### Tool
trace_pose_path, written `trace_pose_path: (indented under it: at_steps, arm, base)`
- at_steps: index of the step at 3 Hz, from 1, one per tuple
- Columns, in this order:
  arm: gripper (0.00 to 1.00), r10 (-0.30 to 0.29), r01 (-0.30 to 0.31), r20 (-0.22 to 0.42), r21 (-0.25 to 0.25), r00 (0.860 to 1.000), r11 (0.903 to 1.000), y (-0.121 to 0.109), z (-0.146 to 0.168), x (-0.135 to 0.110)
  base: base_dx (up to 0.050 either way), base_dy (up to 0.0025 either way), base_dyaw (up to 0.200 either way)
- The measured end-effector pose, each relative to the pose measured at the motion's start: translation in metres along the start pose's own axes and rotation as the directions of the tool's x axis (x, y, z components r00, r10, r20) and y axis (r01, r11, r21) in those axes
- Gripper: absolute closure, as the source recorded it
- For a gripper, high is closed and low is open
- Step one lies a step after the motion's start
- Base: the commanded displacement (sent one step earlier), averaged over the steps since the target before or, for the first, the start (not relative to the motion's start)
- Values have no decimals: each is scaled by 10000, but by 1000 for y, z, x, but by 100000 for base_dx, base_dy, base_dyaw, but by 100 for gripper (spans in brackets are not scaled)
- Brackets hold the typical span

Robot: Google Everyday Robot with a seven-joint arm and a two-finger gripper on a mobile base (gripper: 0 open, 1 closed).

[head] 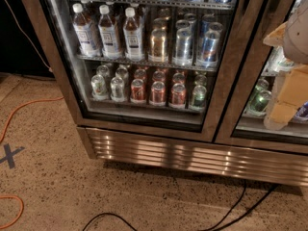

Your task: Open left fridge door

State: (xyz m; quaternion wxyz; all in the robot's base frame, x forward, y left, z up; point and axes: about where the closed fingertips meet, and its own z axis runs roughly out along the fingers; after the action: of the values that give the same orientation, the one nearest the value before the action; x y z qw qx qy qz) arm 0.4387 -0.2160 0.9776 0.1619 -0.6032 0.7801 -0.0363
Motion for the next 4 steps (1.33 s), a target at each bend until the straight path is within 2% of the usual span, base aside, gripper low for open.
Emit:
trace_pose_path:
  at_steps: [4]
  arm:
    - [0,-60,59,-28,-352,10000,9994,-4,12,-7]
  base:
    - [0,0,0]
